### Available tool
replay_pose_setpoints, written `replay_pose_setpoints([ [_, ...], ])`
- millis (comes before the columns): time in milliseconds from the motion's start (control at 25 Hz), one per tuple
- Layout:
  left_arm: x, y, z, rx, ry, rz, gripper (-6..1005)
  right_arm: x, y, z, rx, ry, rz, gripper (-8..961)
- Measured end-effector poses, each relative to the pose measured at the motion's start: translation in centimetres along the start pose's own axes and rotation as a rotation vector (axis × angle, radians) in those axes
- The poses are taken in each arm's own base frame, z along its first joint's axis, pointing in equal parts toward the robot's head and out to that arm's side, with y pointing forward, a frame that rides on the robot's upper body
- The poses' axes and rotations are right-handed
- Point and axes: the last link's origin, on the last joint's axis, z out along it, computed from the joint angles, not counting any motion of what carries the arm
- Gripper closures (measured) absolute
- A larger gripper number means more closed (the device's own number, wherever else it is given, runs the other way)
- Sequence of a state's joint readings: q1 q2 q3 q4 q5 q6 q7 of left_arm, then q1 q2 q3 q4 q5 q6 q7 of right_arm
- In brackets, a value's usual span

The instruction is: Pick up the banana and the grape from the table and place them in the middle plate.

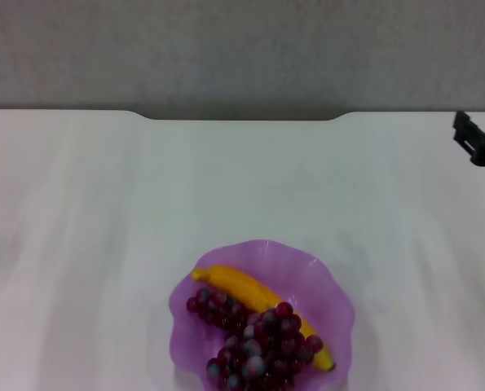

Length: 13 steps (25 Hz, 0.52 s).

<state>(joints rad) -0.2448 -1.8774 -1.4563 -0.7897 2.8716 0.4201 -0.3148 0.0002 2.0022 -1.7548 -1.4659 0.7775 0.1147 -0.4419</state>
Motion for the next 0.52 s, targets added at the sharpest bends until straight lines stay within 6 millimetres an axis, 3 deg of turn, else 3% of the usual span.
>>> replay_pose_setpoints([
  [320, 0.6, 0.7, 0.0, -0.021, 0.022, 0.009, 122, -0.1, 1.7, 0.6, -0.064, 0.024, -0.028, 398],
  [520, 0.7, 0.9, -0.1, -0.027, 0.027, 0.012, 122, 0.5, 0.2, 0.7, -0.019, 0.039, -0.019, 398],
])
